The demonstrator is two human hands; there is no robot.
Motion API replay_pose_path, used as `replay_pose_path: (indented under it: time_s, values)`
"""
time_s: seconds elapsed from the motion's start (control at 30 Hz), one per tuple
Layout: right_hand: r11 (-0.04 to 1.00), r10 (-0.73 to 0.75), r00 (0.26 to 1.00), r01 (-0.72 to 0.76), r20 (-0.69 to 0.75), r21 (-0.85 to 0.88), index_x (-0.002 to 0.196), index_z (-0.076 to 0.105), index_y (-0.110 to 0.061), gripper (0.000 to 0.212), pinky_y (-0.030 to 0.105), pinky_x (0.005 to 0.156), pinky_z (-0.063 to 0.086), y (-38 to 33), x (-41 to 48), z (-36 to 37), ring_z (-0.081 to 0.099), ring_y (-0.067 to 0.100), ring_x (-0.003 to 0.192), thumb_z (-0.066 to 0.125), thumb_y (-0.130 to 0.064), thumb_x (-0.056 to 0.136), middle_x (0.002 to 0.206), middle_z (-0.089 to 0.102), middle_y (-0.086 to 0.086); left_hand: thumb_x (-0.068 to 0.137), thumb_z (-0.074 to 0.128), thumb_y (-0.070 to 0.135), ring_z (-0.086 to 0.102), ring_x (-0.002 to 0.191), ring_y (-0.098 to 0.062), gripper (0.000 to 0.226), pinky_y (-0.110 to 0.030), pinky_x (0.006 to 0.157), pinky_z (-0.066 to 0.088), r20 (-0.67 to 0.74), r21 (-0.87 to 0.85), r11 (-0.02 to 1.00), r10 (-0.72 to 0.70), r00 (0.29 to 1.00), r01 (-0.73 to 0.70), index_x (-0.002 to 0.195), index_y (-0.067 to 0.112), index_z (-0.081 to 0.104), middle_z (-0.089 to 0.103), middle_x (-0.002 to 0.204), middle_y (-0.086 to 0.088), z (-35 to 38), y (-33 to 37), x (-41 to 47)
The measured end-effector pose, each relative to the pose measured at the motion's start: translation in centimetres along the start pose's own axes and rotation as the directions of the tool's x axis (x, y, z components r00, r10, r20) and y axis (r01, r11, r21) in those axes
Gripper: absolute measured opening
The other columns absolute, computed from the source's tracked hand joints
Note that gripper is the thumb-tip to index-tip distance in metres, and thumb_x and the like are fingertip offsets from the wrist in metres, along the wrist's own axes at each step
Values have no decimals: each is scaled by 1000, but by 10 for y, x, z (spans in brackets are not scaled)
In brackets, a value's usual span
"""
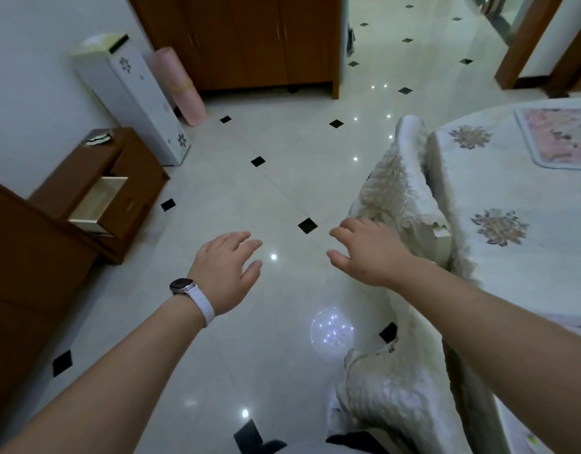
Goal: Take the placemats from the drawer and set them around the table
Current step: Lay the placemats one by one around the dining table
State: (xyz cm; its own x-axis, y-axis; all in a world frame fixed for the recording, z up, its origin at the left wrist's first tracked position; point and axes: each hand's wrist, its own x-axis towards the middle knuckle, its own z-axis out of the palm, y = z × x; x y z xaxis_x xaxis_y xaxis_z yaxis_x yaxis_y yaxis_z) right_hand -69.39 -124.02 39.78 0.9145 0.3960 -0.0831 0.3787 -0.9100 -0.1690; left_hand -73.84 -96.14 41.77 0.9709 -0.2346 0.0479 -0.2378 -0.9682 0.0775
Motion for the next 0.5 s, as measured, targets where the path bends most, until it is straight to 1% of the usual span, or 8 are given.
replay_pose_path:
  time_s: [0.1,0.27,0.5]
  values:
    - [1000,22,1000,-22,-5,19,136,51,-22,51,38,98,39,10,15,-4,49,25,119,40,-52,96,133,53,2,88,32,50,54,121,-28,56,-44,98,41,21,1,1000,27,999,-27,126,22,61,59,132,-4,4,-1,29]
    - [995,81,996,-79,-30,59,138,49,-23,51,37,102,35,26,44,-8,45,23,125,41,-52,97,136,50,-1,87,35,50,55,119,-29,54,-46,96,43,5,-9,996,89,996,-89,124,21,62,60,131,-5,7,-11,86]
    - [978,205,976,-200,-78,65,138,50,-22,51,39,104,37,48,117,-20,45,24,127,41,-51,97,139,50,0,85,36,50,55,120,-29,56,-48,98,43,-29,-57,980,188,982,-190,124,20,62,60,132,-7,21,-45,185]
